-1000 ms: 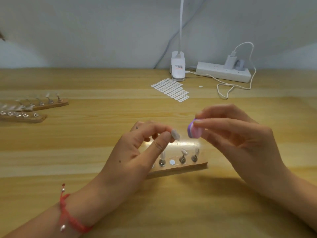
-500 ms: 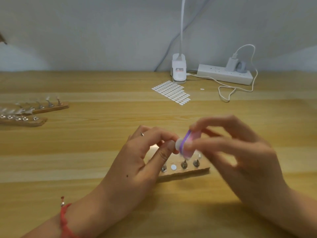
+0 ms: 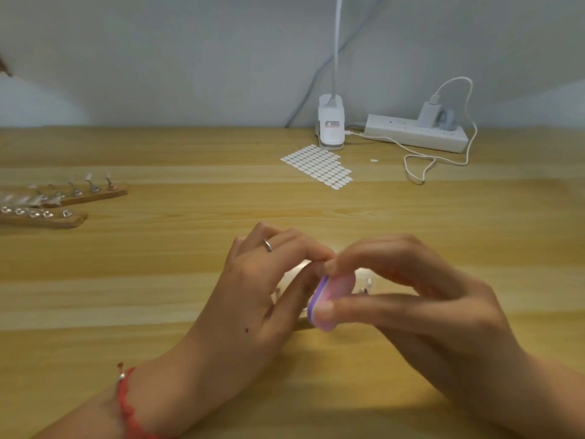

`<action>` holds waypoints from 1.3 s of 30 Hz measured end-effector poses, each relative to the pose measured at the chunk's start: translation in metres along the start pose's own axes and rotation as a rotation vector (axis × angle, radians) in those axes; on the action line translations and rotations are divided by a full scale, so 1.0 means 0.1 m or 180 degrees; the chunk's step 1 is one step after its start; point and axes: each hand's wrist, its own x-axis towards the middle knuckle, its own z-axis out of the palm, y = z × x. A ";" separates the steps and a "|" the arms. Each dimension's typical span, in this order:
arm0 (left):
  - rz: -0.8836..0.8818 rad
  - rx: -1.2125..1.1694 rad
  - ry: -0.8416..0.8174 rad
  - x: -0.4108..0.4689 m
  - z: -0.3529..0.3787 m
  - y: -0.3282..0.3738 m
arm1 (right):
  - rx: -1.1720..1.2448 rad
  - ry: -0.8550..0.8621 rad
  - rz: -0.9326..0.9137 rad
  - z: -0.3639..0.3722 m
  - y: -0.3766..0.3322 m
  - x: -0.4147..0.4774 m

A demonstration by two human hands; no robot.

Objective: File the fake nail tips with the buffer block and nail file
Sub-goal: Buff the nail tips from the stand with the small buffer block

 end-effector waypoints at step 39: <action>-0.0029 0.0411 0.0272 0.00 0.02 -0.03 | 0.0149 -0.0130 0.0351 -0.02 0.08 0.01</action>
